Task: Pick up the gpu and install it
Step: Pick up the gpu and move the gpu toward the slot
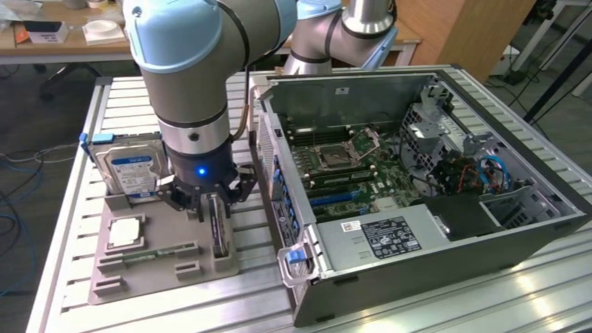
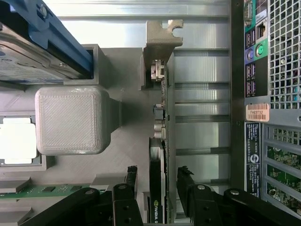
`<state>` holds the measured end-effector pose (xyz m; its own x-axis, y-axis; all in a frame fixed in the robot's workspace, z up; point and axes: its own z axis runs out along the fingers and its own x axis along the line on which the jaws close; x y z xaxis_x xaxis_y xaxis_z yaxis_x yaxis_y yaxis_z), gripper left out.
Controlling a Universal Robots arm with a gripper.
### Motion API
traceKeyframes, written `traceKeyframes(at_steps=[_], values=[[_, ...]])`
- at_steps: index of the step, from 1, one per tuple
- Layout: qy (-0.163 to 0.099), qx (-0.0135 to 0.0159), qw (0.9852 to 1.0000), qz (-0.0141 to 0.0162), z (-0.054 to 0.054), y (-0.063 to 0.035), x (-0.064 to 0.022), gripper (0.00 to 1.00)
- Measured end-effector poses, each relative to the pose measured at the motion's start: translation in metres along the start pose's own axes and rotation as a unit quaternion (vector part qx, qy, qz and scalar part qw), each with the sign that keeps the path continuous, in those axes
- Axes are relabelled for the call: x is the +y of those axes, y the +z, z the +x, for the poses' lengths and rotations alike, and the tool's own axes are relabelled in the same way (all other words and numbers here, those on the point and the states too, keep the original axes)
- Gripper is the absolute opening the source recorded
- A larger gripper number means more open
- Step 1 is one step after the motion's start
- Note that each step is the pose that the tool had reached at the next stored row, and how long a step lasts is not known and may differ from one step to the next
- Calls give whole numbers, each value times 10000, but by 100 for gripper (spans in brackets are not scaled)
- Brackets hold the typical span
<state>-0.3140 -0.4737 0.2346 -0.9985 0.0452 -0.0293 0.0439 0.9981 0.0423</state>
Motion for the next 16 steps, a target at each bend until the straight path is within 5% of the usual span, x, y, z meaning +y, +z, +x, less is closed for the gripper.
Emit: traceKeyframes(at_steps=[13, 16], values=[[0, 0, 10000, 0, 0, 0, 0, 47], [0, 0, 10000, 0, 0, 0, 0, 40]])
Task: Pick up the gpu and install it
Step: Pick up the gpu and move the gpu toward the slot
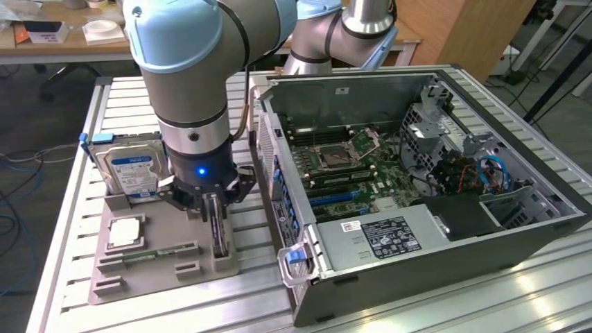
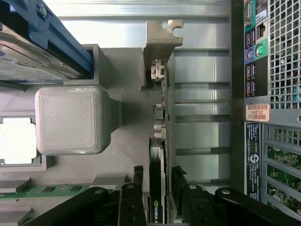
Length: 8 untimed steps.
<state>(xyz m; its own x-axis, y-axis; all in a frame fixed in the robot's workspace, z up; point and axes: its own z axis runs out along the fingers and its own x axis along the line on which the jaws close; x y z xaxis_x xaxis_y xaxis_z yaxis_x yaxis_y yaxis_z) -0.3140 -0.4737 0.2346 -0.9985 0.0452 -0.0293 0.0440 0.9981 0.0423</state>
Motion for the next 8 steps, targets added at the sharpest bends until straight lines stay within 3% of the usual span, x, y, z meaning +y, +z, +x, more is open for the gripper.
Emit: traceKeyframes(at_steps=[1, 8], values=[[0, 0, 10000, 0, 0, 0, 0, 33], [0, 0, 10000, 0, 0, 0, 0, 31]])
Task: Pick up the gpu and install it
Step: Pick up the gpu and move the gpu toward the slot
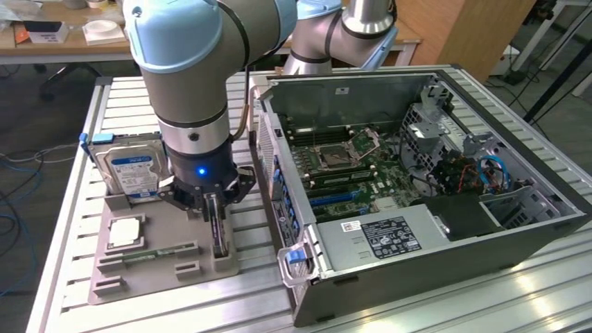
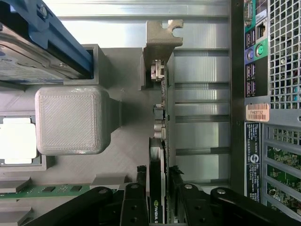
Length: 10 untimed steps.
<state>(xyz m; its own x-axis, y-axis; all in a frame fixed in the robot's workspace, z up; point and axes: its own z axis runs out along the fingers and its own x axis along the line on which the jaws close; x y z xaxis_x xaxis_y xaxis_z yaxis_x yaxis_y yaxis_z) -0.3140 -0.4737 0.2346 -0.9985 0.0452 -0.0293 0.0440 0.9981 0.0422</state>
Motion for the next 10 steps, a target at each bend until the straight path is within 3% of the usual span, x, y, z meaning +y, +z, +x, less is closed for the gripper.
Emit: traceKeyframes(at_steps=[2, 10], values=[[0, 0, 10000, 0, 0, 0, 0, 26], [0, 0, 10000, 0, 0, 0, 0, 26]])
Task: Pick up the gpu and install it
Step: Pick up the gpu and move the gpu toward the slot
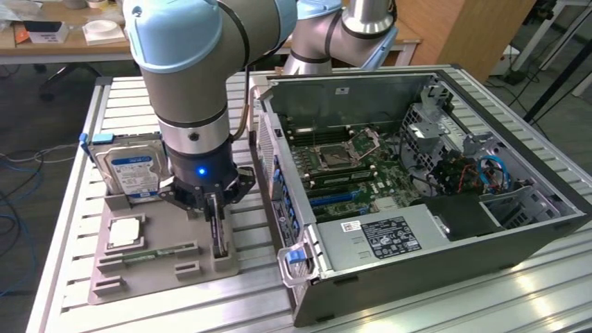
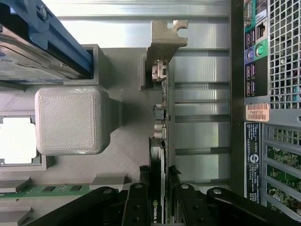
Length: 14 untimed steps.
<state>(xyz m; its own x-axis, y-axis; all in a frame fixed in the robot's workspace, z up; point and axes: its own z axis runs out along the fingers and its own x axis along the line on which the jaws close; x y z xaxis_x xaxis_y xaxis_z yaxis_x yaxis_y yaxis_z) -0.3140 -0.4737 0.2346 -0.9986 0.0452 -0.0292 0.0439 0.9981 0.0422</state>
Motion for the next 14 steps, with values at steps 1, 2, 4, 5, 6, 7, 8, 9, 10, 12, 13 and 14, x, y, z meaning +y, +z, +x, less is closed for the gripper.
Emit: traceKeyframes(at_steps=[1, 2, 4, 5, 6, 7, 8, 9, 10, 12, 13, 14], values=[[0, 0, 10000, 0, 0, 0, 0, 26], [0, 0, 10000, 0, 0, 0, 0, 26], [0, 0, 10000, 0, 0, 0, 0, 26], [0, 0, 10000, 0, 0, 0, 0, 26], [0, 0, 10000, 0, 0, 0, 0, 26], [0, 0, 10000, 0, 0, 0, 0, 26], [0, 0, 10000, 0, 0, 0, 0, 26], [0, 0, 10000, 0, 0, 0, 0, 26], [0, 0, 10000, 0, 0, 0, 0, 26], [0, -2, 10000, -3, -1, -22, 2, 26], [0, -1, 10000, -1, -2, -52, 3, 26], [1, 0, 10000, -1, -3, -99, 5, 26]])
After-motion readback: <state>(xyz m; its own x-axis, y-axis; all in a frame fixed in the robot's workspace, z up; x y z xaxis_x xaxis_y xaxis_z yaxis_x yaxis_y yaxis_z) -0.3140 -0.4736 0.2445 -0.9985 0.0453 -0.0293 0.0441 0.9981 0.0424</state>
